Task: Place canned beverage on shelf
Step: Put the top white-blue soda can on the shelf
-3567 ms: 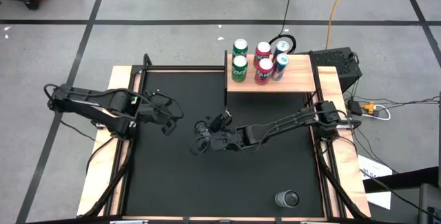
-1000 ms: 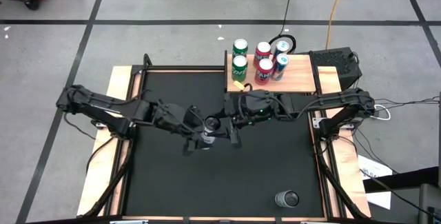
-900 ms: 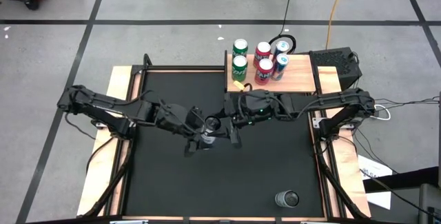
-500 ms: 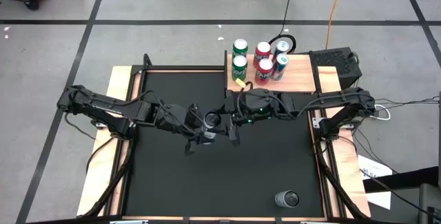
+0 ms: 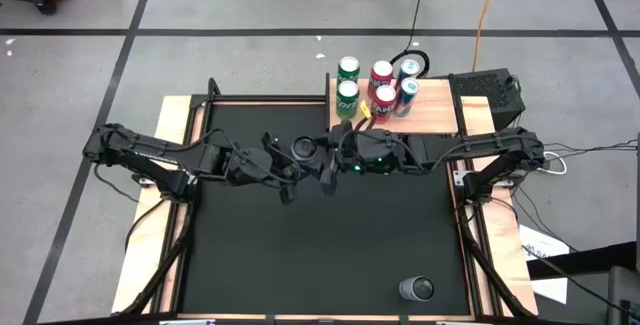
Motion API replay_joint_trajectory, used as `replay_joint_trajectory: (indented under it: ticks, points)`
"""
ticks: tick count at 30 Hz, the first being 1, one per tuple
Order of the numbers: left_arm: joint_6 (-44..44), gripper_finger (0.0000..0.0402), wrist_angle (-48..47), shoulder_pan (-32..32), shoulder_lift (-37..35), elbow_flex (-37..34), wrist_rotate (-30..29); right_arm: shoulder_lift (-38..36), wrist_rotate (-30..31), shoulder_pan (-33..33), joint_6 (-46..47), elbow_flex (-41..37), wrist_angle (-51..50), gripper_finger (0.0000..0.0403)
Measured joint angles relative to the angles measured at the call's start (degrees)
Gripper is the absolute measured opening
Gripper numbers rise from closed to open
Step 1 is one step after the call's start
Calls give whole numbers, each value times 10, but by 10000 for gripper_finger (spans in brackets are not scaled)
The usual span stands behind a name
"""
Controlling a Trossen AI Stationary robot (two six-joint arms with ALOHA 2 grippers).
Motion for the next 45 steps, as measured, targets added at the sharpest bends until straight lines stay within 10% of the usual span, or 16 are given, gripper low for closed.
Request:
replay_joint_trajectory:
  ticks: [13, 20, 45]
  points:
    - [0, 255, 22, 2, 0, 0, 4, 5, 0, -1, -32, 0, 11, 309]
    - [-17, 256, 20, 3, 0, 0, 9, 5, 1, -2, -34, 0, 10, 231]
    - [33, 257, 148, 73, 16, 15, 80, -125, -140, -119, -49, -2, -152, 227]
